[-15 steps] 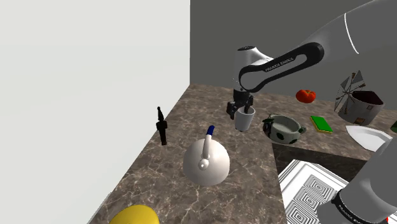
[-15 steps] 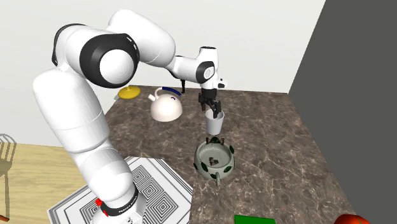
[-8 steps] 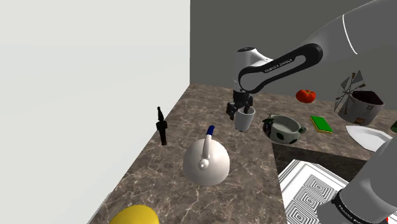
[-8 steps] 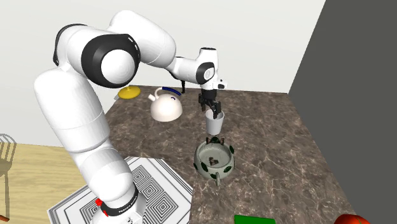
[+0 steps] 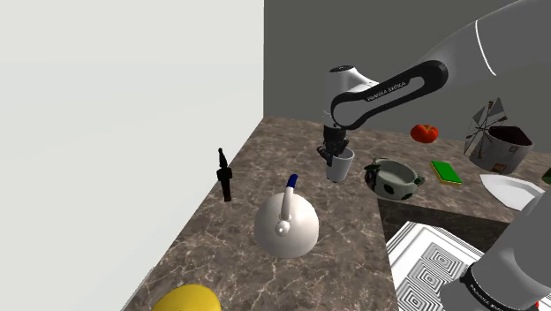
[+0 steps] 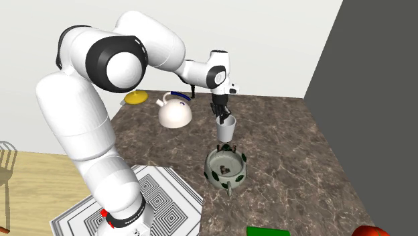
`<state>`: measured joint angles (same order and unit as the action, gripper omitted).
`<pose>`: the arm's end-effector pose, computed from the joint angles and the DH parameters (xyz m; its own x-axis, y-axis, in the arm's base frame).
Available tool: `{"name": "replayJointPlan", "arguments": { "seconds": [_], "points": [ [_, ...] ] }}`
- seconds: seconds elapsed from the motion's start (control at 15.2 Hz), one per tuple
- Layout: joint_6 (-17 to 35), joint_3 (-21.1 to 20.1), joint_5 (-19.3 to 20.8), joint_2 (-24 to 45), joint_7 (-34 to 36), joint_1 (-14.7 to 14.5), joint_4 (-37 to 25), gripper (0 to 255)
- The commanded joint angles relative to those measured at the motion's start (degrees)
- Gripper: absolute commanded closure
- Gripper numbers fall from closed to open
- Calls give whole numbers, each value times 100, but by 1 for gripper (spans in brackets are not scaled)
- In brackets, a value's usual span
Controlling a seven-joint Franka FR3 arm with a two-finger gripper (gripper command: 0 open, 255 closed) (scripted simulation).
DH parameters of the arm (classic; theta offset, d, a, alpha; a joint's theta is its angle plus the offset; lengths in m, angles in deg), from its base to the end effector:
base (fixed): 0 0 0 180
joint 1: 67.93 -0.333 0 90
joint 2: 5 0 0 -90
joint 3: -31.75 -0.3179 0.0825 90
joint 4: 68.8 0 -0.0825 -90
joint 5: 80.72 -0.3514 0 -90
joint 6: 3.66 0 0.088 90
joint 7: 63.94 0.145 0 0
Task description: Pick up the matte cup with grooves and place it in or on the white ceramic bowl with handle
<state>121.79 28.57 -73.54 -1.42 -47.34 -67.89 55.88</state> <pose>0.5100 0.0195 0.3436 0.9868 -0.1602 -0.0230 -0.1569 -0.9819 0.1057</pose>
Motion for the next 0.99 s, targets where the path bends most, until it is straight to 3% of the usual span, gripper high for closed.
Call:
{"name": "replayJointPlan", "arguments": {
  "seconds": [0.0, 0.92],
  "points": [
    [0, 0, 0, -1, 0, 0, -1, 255],
    [-957, -10, -96, -441, -130, -6, -526, 255]
  ]
}}
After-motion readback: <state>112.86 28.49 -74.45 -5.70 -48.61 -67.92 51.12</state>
